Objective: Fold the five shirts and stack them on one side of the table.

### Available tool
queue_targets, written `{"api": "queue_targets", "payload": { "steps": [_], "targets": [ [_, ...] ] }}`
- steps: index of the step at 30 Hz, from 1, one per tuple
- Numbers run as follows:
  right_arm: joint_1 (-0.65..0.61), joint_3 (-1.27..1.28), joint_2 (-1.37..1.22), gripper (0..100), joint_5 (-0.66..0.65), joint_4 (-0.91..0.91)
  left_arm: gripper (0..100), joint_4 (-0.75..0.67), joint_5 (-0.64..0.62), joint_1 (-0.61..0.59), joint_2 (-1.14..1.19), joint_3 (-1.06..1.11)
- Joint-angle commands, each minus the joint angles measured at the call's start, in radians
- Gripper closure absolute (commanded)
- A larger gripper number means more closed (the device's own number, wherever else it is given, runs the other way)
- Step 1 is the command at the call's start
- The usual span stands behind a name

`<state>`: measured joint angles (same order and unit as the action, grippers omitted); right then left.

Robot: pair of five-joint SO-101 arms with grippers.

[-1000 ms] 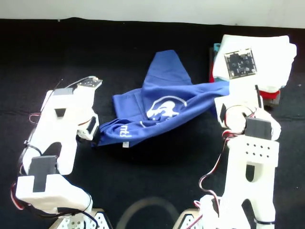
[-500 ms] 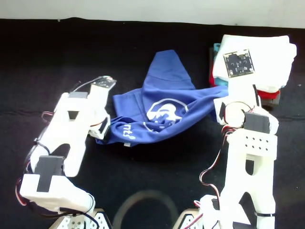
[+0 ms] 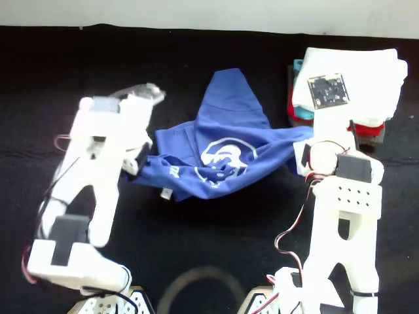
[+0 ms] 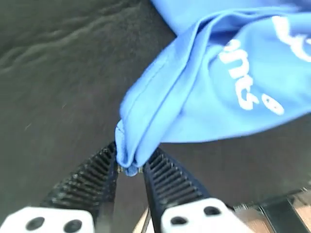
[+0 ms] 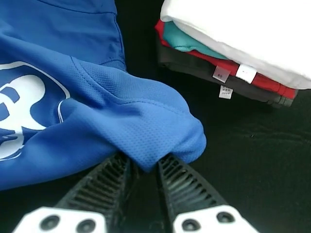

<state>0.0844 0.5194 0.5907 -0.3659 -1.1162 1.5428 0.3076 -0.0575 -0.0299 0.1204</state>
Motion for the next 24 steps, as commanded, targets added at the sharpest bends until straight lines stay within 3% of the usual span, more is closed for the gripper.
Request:
{"api": "queue_targets", "payload": {
  "steps": [1,9,15,20,24],
  "targets": [
    [0.007,-0.147,0.070,99.1,0.014,-0.076,99,0.215,-0.011,0.008,-0.156,-0.179],
    [0.008,-0.455,0.194,99.1,0.012,-0.283,99,0.238,-0.109,-0.056,-0.361,-0.151],
    [0.004,-0.619,0.196,99.1,0.017,-0.295,99,0.236,-0.140,-0.179,-0.536,-0.128],
    [-0.091,-0.572,0.019,99.1,0.020,-0.248,99,0.233,-0.138,-0.243,-0.545,-0.101],
    [-0.206,-0.435,-0.183,99.1,0.020,-0.188,99,0.227,-0.132,-0.231,-0.387,0.031]
  ]
}}
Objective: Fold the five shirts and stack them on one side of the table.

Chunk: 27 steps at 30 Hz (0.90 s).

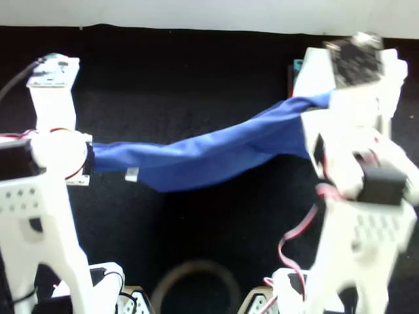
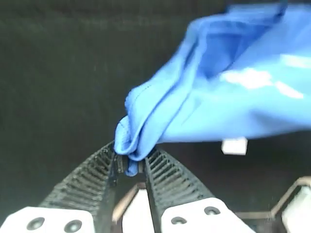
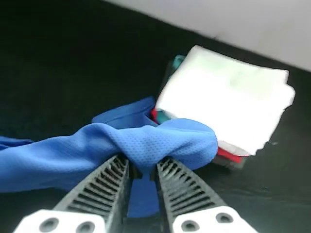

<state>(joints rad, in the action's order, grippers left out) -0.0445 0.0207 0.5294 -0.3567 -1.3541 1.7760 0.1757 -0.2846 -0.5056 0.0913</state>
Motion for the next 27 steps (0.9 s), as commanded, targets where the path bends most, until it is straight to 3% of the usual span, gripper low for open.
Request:
{"api": "queue_targets", "payload": {
  "steps": [1,8,14,19,22,27],
  "targets": [
    [-0.101,0.104,-0.171,99.1,0.011,0.071,99,-0.025,0.000,-0.004,0.143,0.093],
    [-0.200,0.277,-0.496,99.1,0.011,0.282,99,-0.250,-0.003,-0.004,0.573,0.176],
    [-0.199,0.131,-0.656,98.1,0.066,0.367,99,-0.374,-0.003,-0.010,0.734,0.176],
    [-0.194,-0.081,-0.756,78.5,0.275,0.367,99,-0.399,-0.003,-0.012,0.736,0.174],
    [-0.166,-0.168,-0.785,72.8,0.330,0.320,99,-0.397,-0.005,-0.038,0.736,0.174],
    [-0.110,-0.275,-0.748,72.8,0.328,0.038,99,-0.394,-0.003,-0.110,0.736,0.174]
  ]
}}
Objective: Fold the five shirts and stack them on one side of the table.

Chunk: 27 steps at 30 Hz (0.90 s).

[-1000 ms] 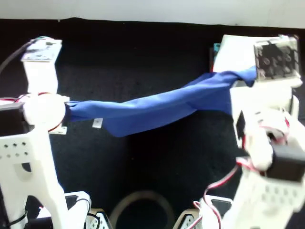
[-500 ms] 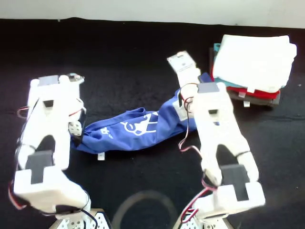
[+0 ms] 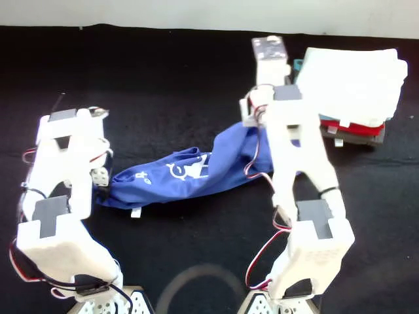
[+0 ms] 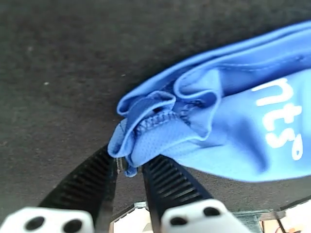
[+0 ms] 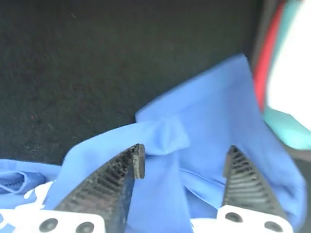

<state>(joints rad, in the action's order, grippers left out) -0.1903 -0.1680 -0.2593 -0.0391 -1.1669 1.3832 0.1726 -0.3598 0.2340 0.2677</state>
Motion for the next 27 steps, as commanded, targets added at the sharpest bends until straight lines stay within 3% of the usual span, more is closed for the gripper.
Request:
{"api": "queue_targets", "payload": {
  "steps": [1,10,27],
  "targets": [
    [0.041,-0.102,0.047,72.8,0.009,-0.211,99,-0.002,0.003,-0.042,-0.004,-0.002],
    [0.012,-0.116,0.048,77.6,-0.043,-0.518,99,-0.008,0.002,-0.025,-0.004,-0.002],
    [-0.065,0.004,-0.177,78.8,0.029,-0.243,99,-0.008,0.000,-0.028,-0.002,-0.002]
  ]
}}
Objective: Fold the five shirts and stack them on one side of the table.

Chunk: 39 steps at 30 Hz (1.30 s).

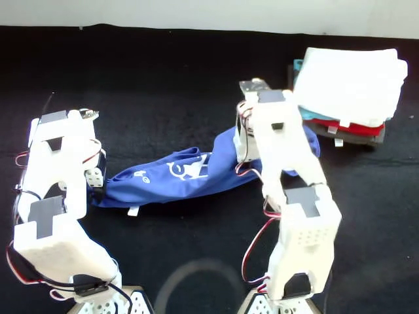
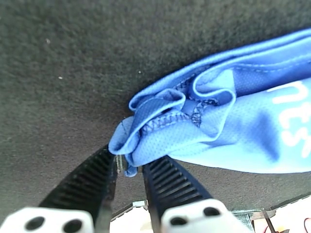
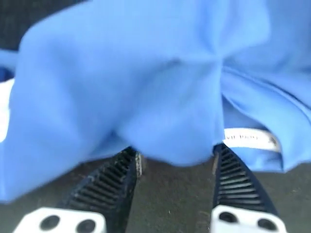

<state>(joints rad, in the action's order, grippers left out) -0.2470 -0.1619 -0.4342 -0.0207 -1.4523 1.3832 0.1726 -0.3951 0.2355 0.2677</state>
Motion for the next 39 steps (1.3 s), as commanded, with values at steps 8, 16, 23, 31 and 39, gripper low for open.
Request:
{"api": "queue_targets", "payload": {
  "steps": [8,16,23,31,39],
  "targets": [
    [-0.007,-0.085,-0.001,92.3,0.014,0.008,99,-0.008,0.000,0.007,-0.004,-0.002],
    [0.035,-0.297,-0.002,90.1,0.014,-0.147,99,-0.008,0.000,0.008,-0.004,-0.002],
    [0.053,-0.305,-0.008,85.9,0.009,-0.139,99,-0.008,0.000,0.008,-0.004,-0.002],
    [0.056,-0.309,-0.008,97.8,0.008,-0.137,99,-0.008,0.000,0.008,-0.004,-0.002],
    [0.094,-0.406,0.054,99.3,0.006,-0.163,99,0.006,0.000,0.010,-0.005,-0.041]
  ]
}}
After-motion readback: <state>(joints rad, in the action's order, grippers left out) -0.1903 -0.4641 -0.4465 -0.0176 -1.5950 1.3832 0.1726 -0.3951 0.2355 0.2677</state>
